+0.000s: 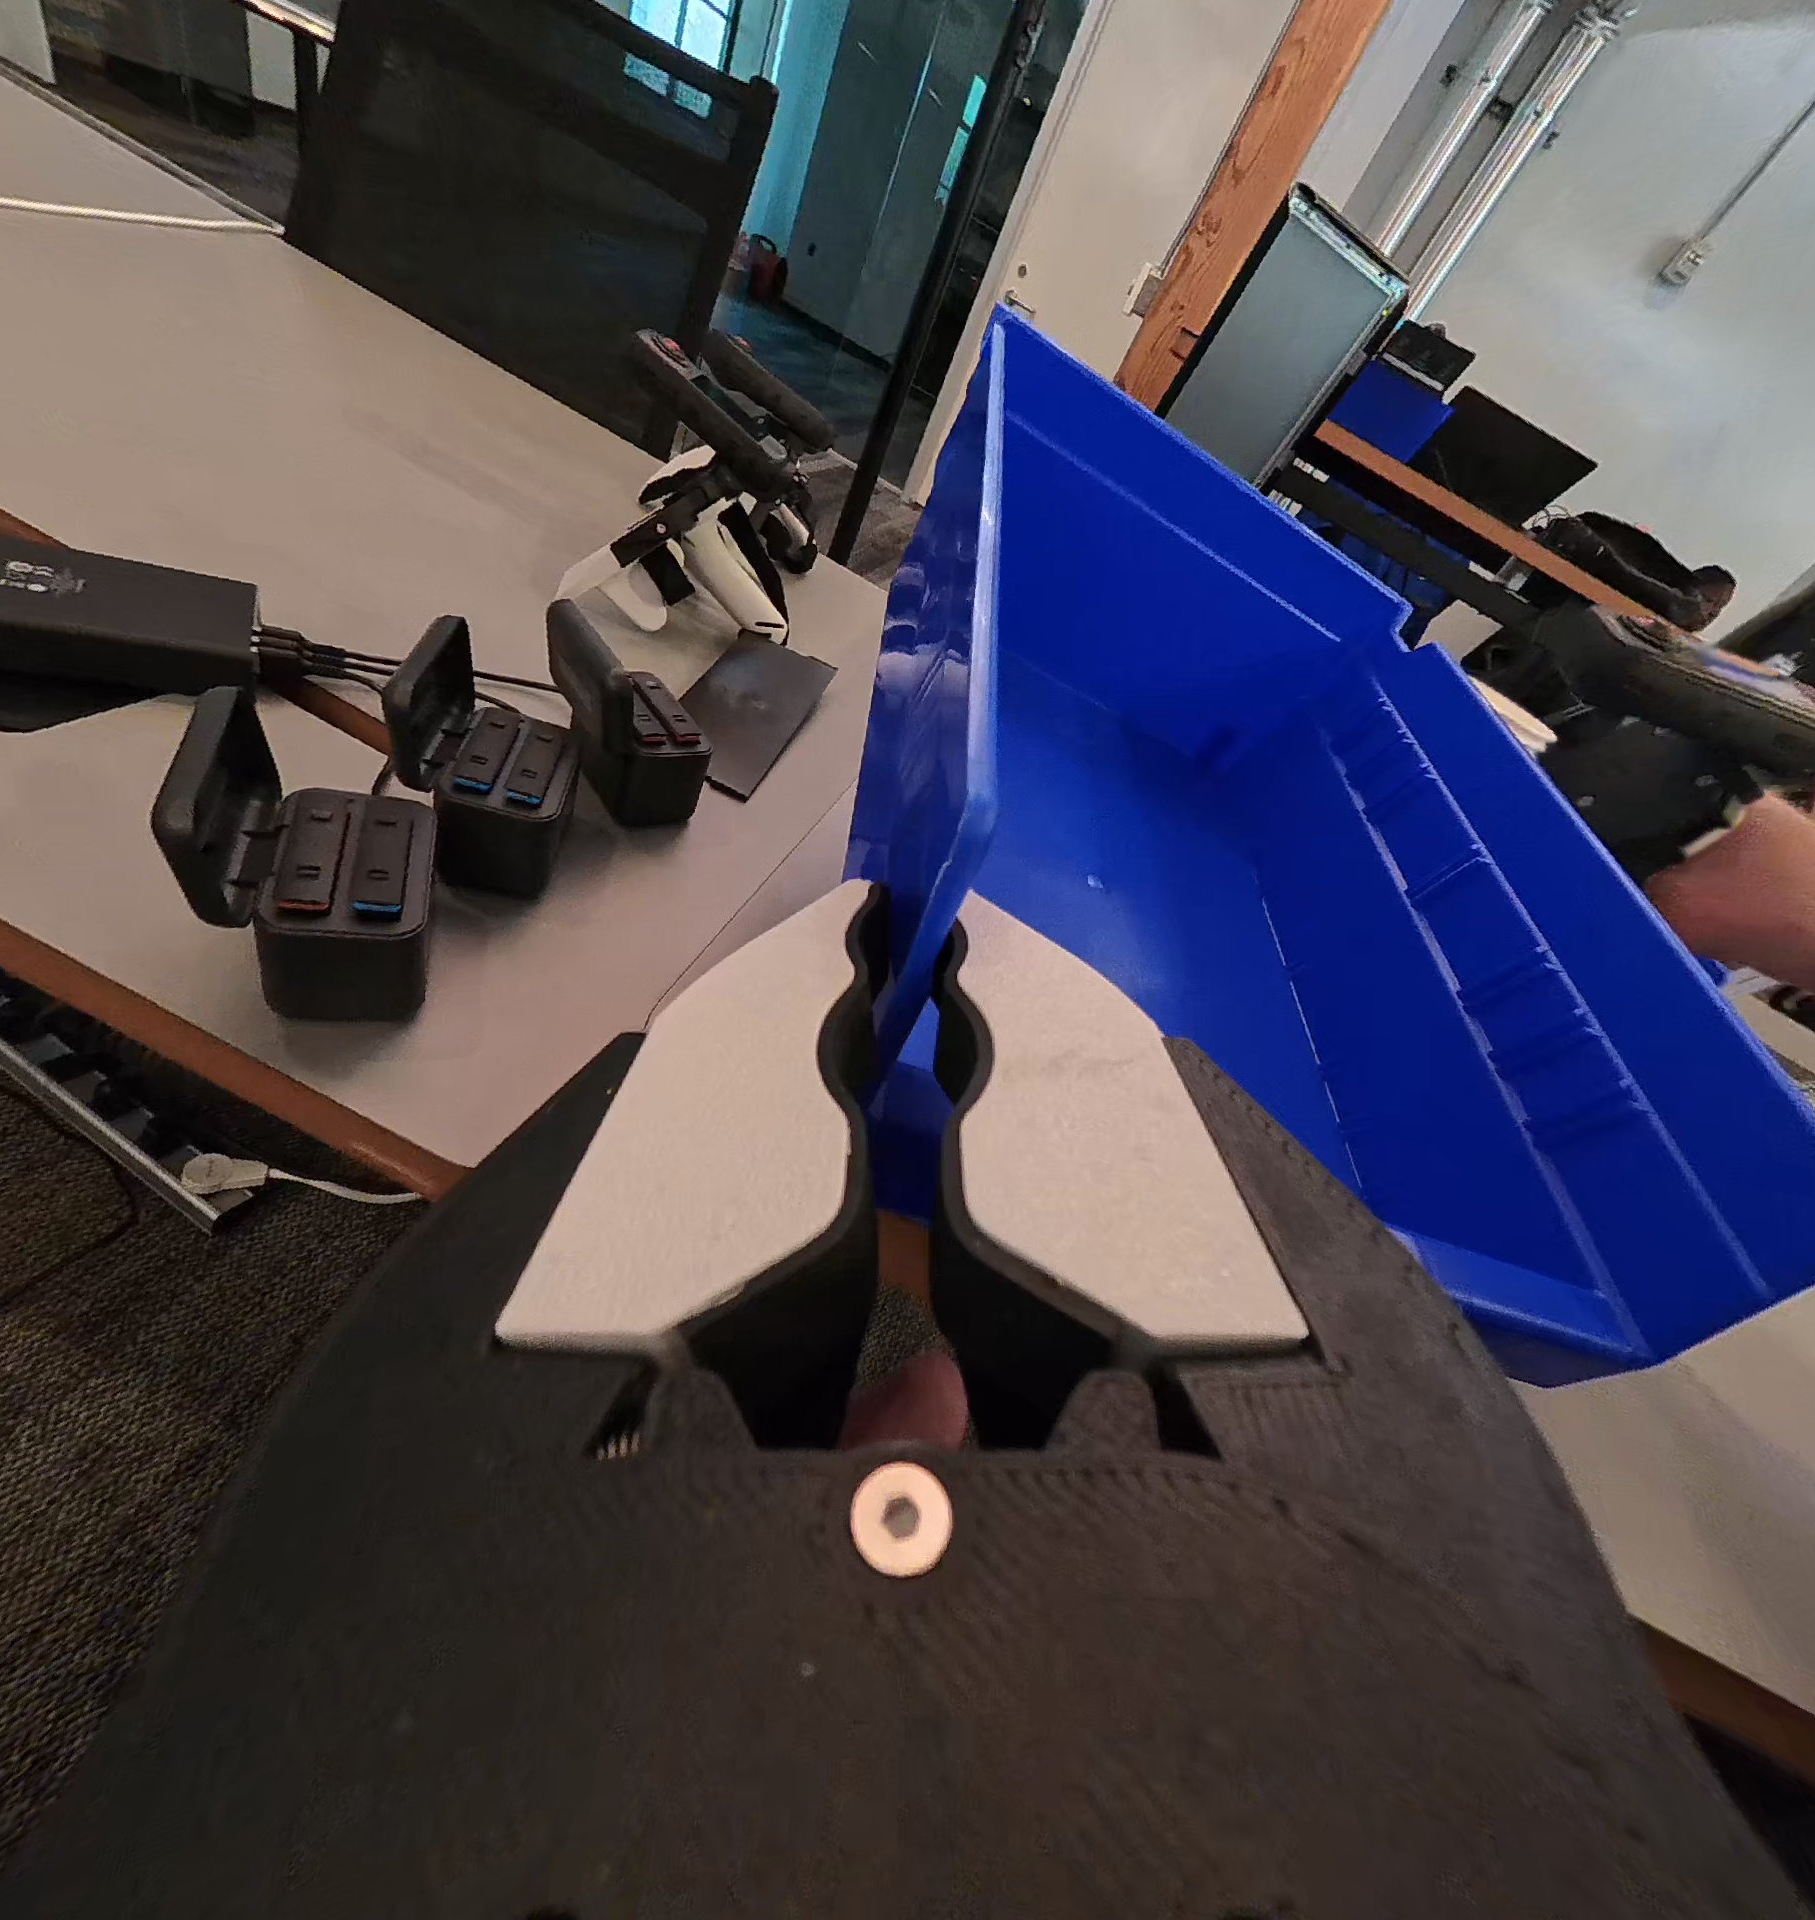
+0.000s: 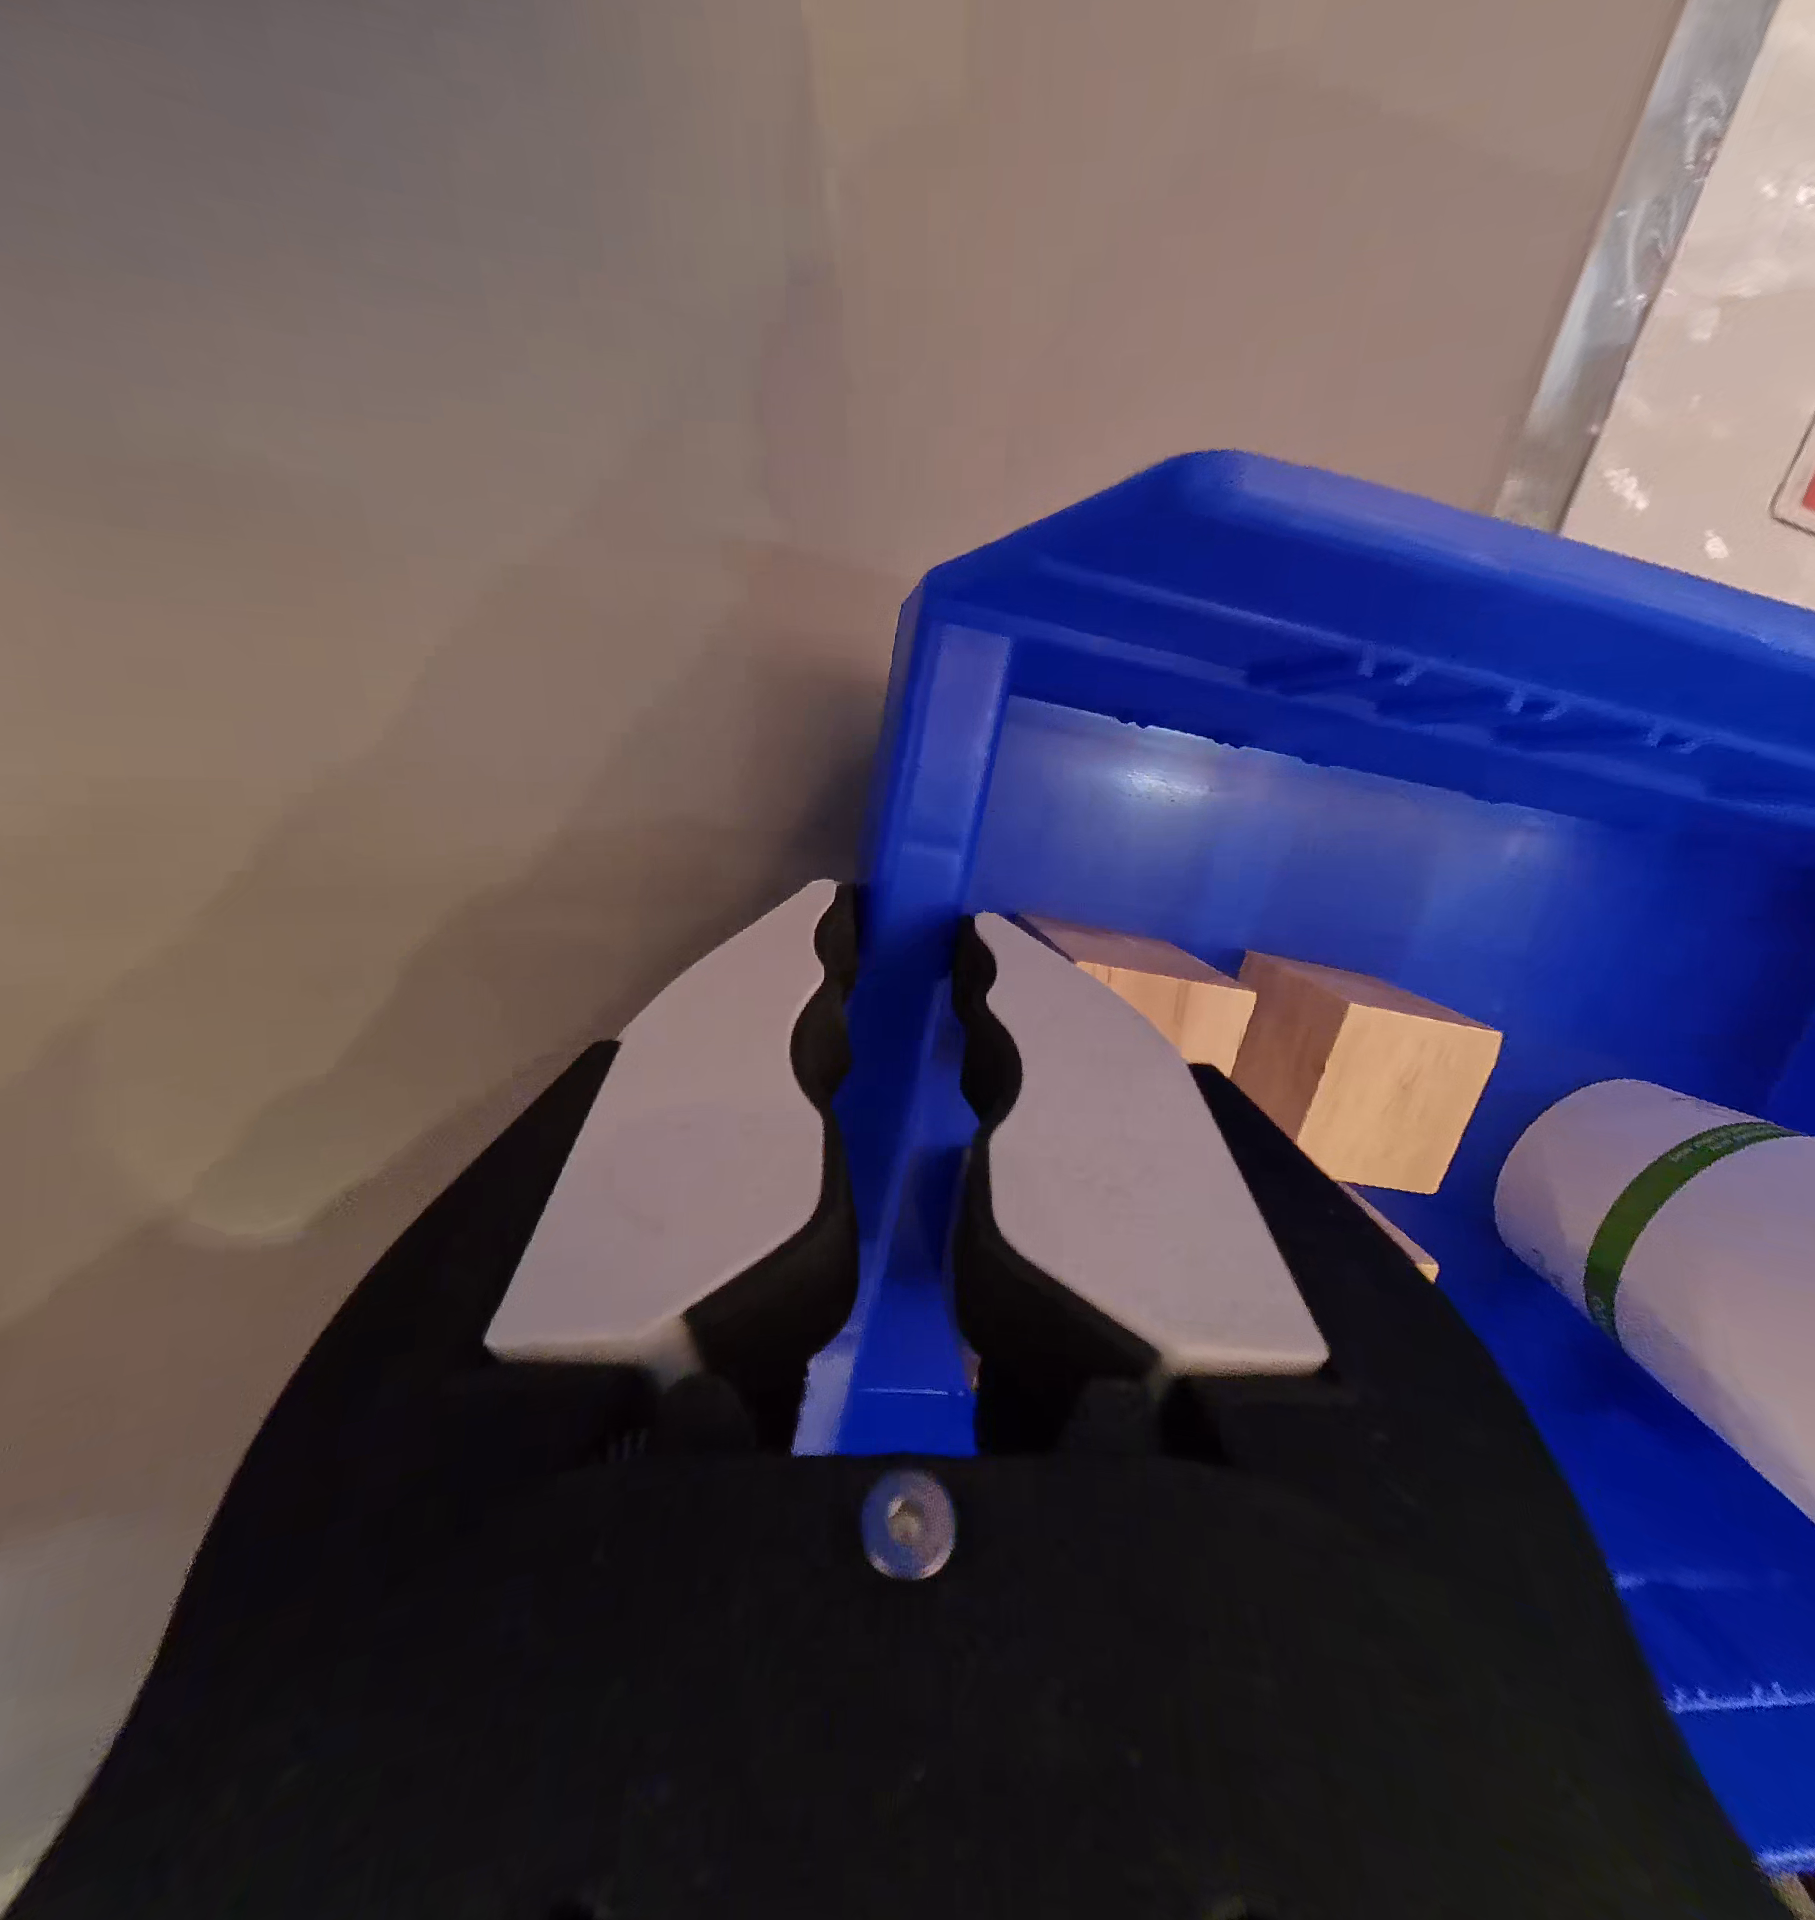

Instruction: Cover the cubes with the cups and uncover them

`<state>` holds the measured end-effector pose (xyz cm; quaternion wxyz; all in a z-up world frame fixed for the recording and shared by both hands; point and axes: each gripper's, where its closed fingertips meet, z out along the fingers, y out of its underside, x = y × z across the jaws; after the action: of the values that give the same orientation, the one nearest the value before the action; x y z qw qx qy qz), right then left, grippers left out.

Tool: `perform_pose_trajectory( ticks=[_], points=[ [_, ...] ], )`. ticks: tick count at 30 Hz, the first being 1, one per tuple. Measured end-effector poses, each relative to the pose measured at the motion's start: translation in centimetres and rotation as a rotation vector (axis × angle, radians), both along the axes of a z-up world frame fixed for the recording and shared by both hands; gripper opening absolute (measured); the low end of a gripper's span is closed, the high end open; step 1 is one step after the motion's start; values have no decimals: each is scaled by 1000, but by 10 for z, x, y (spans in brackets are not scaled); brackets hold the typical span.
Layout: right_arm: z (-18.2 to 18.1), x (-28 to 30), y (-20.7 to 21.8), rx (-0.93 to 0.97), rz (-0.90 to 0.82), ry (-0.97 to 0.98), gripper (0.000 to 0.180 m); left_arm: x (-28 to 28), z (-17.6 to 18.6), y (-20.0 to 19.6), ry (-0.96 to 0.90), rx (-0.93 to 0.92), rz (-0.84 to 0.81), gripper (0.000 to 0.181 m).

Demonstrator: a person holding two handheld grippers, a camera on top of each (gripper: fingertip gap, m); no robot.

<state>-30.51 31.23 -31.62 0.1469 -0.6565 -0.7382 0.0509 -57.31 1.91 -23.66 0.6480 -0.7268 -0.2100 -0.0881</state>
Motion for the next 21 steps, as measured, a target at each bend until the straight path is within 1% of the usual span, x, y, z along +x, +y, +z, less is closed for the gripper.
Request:
perform_pose_trajectory(
  ticks=[1, 7, 10, 12, 14, 18, 19, 21],
  points=[
    [0, 0, 4, -2, 1, -4, 20, -1, -1, -1, -1, -1, 1, 6],
    [0, -1, 25, -14, 2, -1, 20, -3, -3, -5, -7, -3, 6, 7],
    [0, -1, 29, -27, -2, 14, 20, -4, -2, -7, -7, 2, 10, 6],
    [0, -1, 28, -24, -1, 22, 34, -4, 0, -8, -7, 7, 13, 6],
    [5, -1, 33, 35, -5, 48, 48, -3, 2, -8, -2, 12, 16, 6],
    [30, 7, 36, 139, -31, 131, 78, 0, 10, -7, 17, 27, 17, 6],
    [41, 9, 36, 170, -37, 168, 83, 2, 13, -6, 22, 34, 16, 7],
    [66, 17, 32, 234, -50, 258, 85, 5, 22, -7, 37, 52, 16, 6]
  ],
)
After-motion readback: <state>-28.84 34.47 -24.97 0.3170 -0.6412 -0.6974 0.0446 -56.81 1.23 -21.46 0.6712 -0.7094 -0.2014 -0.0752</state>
